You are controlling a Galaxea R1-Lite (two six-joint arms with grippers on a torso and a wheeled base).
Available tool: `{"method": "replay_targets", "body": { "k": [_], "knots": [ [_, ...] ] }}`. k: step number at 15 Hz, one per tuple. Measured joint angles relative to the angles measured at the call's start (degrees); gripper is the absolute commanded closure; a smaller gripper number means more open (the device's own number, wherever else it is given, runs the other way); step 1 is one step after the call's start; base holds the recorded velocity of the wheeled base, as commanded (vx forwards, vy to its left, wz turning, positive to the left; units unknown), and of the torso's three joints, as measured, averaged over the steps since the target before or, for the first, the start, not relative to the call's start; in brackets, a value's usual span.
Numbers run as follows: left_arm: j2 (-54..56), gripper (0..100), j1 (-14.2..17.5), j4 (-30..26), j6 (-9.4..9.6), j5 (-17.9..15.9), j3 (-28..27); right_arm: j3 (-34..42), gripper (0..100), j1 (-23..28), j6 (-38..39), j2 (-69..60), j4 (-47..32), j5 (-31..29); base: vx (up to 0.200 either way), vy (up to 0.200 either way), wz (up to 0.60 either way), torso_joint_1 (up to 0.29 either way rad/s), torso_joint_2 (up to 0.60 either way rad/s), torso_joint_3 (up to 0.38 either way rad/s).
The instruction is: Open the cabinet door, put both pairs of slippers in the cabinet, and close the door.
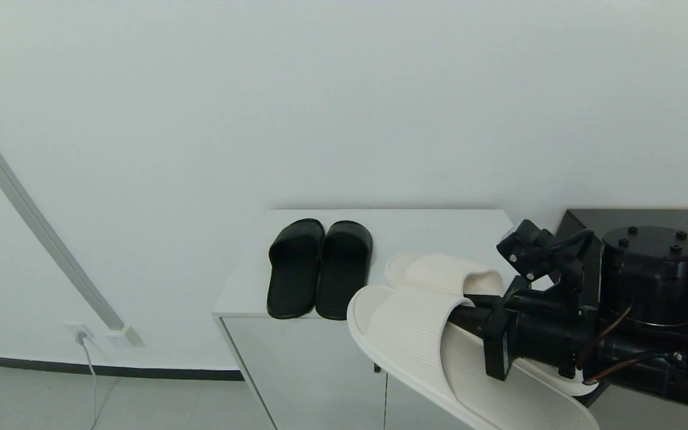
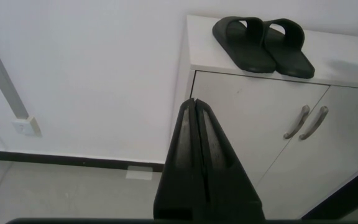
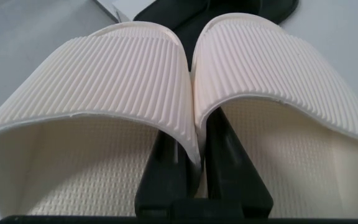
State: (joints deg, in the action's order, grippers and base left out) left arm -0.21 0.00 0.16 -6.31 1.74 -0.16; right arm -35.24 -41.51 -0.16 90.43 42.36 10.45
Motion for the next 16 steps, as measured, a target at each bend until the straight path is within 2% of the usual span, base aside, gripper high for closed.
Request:
{"method": "replay_targets", "body": {
  "k": [5, 16],
  "knots": [
    [0.0, 100, 0.0, 0.0, 0.00, 0.0, 0.0, 0.2, 100, -0.2, 0.0, -0.1, 0.1, 0.1, -0.200, 0.000, 0.00, -0.004, 0.00, 0.006],
    [0.0, 100, 0.0, 0.0, 0.02, 0.0, 0.0, 0.4, 100, -0.2, 0.0, 0.9, 0.4, 0.4, 0.000, 0.000, 0.00, 0.000, 0.00, 0.000]
  ]
}}
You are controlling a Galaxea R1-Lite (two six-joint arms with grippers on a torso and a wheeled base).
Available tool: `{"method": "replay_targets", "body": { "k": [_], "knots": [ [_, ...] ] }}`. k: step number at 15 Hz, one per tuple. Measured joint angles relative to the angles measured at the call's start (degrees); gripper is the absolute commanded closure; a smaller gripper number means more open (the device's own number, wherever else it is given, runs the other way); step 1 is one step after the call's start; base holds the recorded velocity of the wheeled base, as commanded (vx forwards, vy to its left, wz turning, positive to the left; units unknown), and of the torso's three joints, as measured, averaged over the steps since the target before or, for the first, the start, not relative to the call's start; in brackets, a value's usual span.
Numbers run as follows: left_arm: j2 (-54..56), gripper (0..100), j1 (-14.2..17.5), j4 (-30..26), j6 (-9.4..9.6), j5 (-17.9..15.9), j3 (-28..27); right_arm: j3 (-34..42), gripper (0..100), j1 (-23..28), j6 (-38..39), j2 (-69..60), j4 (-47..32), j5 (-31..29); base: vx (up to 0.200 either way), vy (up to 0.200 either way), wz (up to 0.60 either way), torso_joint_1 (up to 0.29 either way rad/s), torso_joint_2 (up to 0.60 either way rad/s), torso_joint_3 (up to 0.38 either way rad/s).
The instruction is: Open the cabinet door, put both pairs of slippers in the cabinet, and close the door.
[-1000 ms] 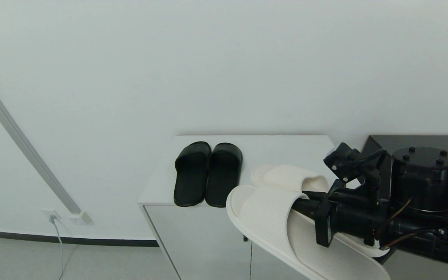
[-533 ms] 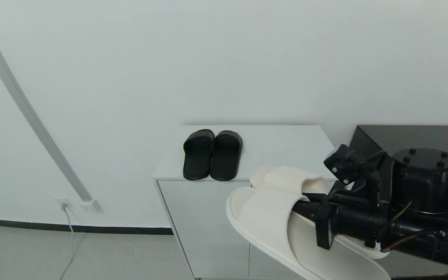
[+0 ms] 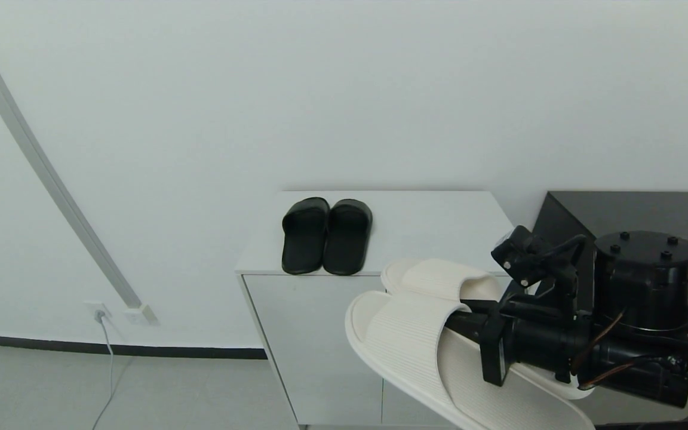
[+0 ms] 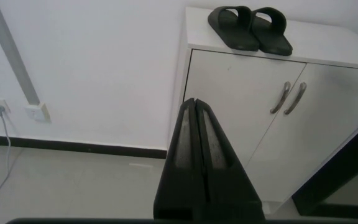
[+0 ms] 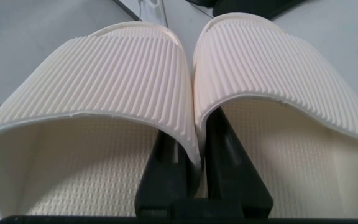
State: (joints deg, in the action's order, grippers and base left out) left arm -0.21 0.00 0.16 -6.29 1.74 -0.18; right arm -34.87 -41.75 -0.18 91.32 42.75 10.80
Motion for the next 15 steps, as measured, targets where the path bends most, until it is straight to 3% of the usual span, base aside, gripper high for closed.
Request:
{"method": "replay_targets", "body": {
  "k": [6, 11, 12, 15],
  "knots": [
    [0.0, 100, 0.0, 0.0, 0.06, 0.1, 0.1, 0.0, 100, -0.2, 0.0, 0.5, 0.1, 0.1, 0.000, 0.000, 0.00, 0.000, 0.00, 0.000],
    [0.0, 100, 0.0, 0.0, 0.06, 0.0, 0.0, 0.2, 100, -0.1, 0.0, 0.6, 0.1, 0.0, 0.000, 0.000, 0.00, -0.137, 0.31, 0.172],
    [0.0, 0, 0.0, 0.0, 0.09, 0.0, 0.0, 0.4, 100, -0.1, 0.0, 0.6, 0.1, 0.0, 0.000, 0.000, 0.00, -0.168, 0.39, 0.207],
    [0.0, 0, 0.0, 0.0, 0.02, 0.0, 0.0, 1.0, 100, -0.2, 0.0, 0.5, 0.1, 0.0, 0.000, 0.000, 0.00, -0.202, 0.47, 0.266]
  ]
}}
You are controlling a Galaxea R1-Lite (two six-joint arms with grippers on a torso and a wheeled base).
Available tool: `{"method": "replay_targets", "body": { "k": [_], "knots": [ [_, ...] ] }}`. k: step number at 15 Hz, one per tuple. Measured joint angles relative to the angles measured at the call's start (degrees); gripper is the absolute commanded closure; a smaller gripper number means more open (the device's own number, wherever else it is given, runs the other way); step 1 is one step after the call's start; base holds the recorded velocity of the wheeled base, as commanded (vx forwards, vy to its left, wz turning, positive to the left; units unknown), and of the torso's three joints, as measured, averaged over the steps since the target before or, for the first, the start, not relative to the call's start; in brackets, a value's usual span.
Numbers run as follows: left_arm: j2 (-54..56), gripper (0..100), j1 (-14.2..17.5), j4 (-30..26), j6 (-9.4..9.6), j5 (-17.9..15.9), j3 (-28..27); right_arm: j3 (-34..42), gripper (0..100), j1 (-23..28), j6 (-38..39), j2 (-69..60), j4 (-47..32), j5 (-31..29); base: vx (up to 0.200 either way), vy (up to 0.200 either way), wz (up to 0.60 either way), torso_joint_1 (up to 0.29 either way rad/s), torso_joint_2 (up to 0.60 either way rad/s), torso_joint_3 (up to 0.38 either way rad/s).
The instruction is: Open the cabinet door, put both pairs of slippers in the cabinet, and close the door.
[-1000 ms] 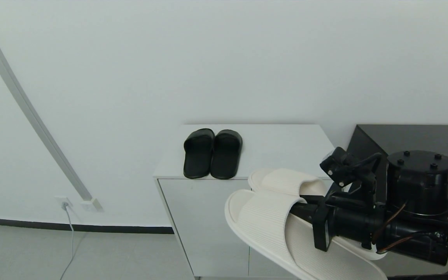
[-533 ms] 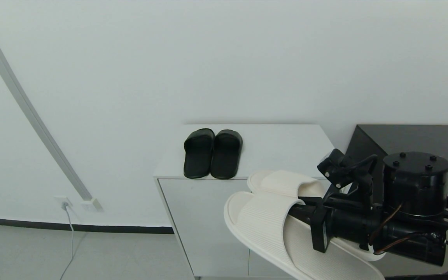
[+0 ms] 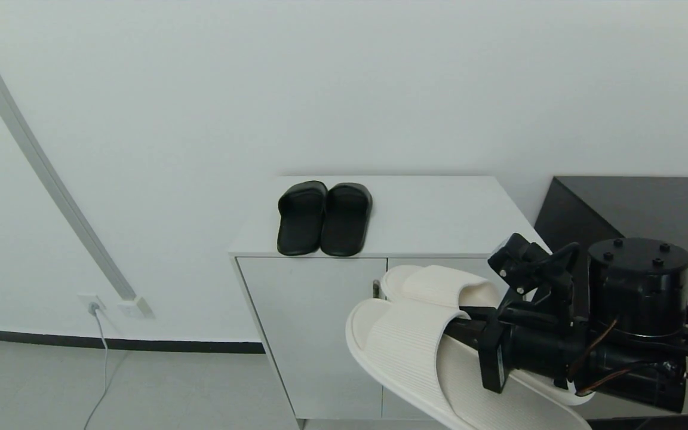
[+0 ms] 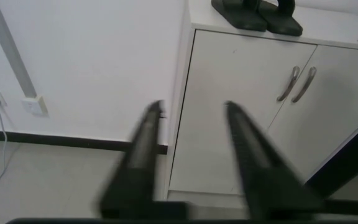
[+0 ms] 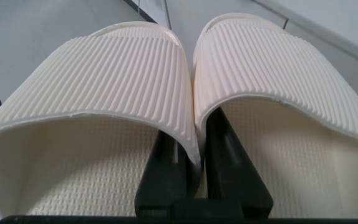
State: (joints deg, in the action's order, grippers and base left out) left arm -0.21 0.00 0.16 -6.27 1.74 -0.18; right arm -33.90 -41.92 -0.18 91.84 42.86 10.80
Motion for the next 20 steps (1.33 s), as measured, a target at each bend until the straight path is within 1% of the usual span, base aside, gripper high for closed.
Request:
{"method": "replay_targets", "body": {
  "k": [5, 11, 20],
  "knots": [
    [0.0, 0, 0.0, 0.0, -0.02, 0.0, 0.1, 0.6, 100, 0.0, -0.4, -0.2, 0.1, -0.3, 0.000, 0.000, 0.00, -0.232, 0.55, 0.322],
    [0.0, 0, 0.0, 0.0, -0.02, 0.1, 0.0, 2.1, 100, 0.0, -1.6, -0.2, 3.0, -0.3, 0.000, 0.000, 0.00, -0.199, 0.52, 0.312],
    [0.0, 0, 0.0, 0.0, -0.07, 0.1, 0.0, 3.1, 100, -0.1, -1.6, -0.2, 3.0, -0.3, 0.000, 0.000, 0.00, -0.150, 0.48, 0.325]
  ]
}}
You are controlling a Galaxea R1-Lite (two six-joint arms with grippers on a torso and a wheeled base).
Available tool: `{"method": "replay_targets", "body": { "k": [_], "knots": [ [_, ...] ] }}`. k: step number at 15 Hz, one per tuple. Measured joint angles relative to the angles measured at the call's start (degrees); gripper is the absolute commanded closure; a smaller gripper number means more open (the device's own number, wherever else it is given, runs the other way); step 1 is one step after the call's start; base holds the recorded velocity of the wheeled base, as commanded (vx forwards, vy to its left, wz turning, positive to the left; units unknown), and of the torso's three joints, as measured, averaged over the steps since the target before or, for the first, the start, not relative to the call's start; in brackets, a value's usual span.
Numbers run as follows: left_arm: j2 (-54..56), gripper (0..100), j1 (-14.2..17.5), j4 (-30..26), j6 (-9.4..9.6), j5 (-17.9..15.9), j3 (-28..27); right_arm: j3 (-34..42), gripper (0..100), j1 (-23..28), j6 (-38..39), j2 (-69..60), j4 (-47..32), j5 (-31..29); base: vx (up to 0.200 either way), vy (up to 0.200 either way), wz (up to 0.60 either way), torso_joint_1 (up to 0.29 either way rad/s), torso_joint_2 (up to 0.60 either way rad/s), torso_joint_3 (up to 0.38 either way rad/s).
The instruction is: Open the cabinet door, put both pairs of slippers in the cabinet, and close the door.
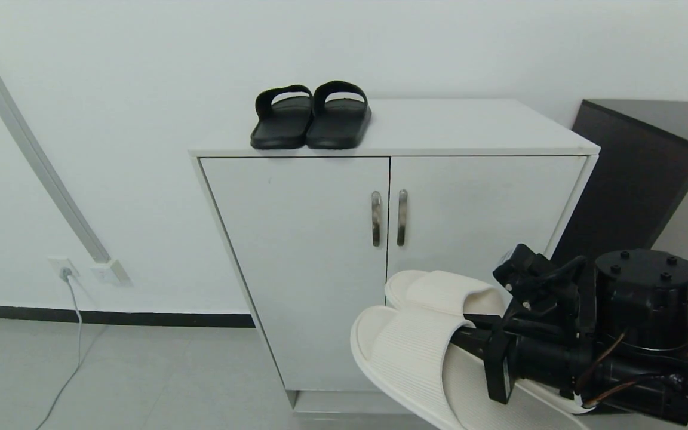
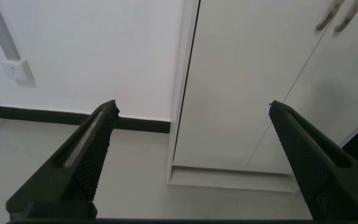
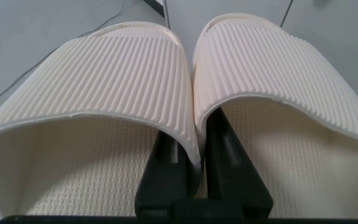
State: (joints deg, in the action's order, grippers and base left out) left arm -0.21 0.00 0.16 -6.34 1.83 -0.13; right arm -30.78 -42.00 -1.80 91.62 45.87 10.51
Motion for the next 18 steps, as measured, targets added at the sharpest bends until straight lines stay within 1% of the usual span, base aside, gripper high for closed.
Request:
{"method": "replay_targets", "body": {
  "k": [4, 9, 10, 11, 12, 14, 17, 18],
  "knots": [
    [0.0, 0, 0.0, 0.0, 0.10, -0.1, 0.0, 0.3, 100, 0.0, 0.0, 0.2, 0.0, 0.0, 0.000, 0.000, 0.00, -0.096, 0.45, 0.361],
    [0.0, 0, 0.0, 0.0, 0.35, -0.1, 0.1, 0.4, 100, -0.1, 0.0, 0.4, 0.4, -0.2, 0.000, 0.000, 0.00, -0.027, 0.40, 0.369],
    [0.0, 0, 0.0, 0.0, 0.73, 0.2, 0.1, 0.5, 100, -0.1, 0.0, 0.2, 1.1, -0.1, 0.000, 0.000, 0.00, 0.002, 0.13, 0.139],
    [0.0, 0, 0.0, 0.0, 1.52, 0.7, 0.1, 1.2, 100, -0.1, -0.3, -0.3, 1.6, 0.0, 0.000, 0.000, 0.00, 0.002, 0.08, 0.085],
    [0.0, 0, 0.0, 0.0, 2.07, 0.4, 0.1, 2.1, 100, -0.1, -1.5, -1.0, 1.8, -0.1, 0.000, 0.000, 0.00, 0.002, 0.06, 0.041],
    [0.1, 0, 0.0, -0.1, 2.05, 0.3, 0.0, 3.4, 100, -0.3, -2.0, -1.8, 1.9, 0.1, 0.000, 0.000, 0.00, 0.000, 0.00, 0.000],
    [0.0, 0, 0.0, 0.0, 1.26, 0.3, 0.0, 3.8, 100, -0.4, -2.0, -0.7, 2.6, 0.4, 0.000, 0.000, 0.00, 0.000, 0.00, 0.000],
    [-0.1, 0, 0.0, 0.0, 1.48, 0.0, 0.0, 3.7, 100, -0.3, -1.9, 0.2, 4.0, 0.4, 0.000, 0.000, 0.00, 0.000, 0.00, 0.000]
  ]
}}
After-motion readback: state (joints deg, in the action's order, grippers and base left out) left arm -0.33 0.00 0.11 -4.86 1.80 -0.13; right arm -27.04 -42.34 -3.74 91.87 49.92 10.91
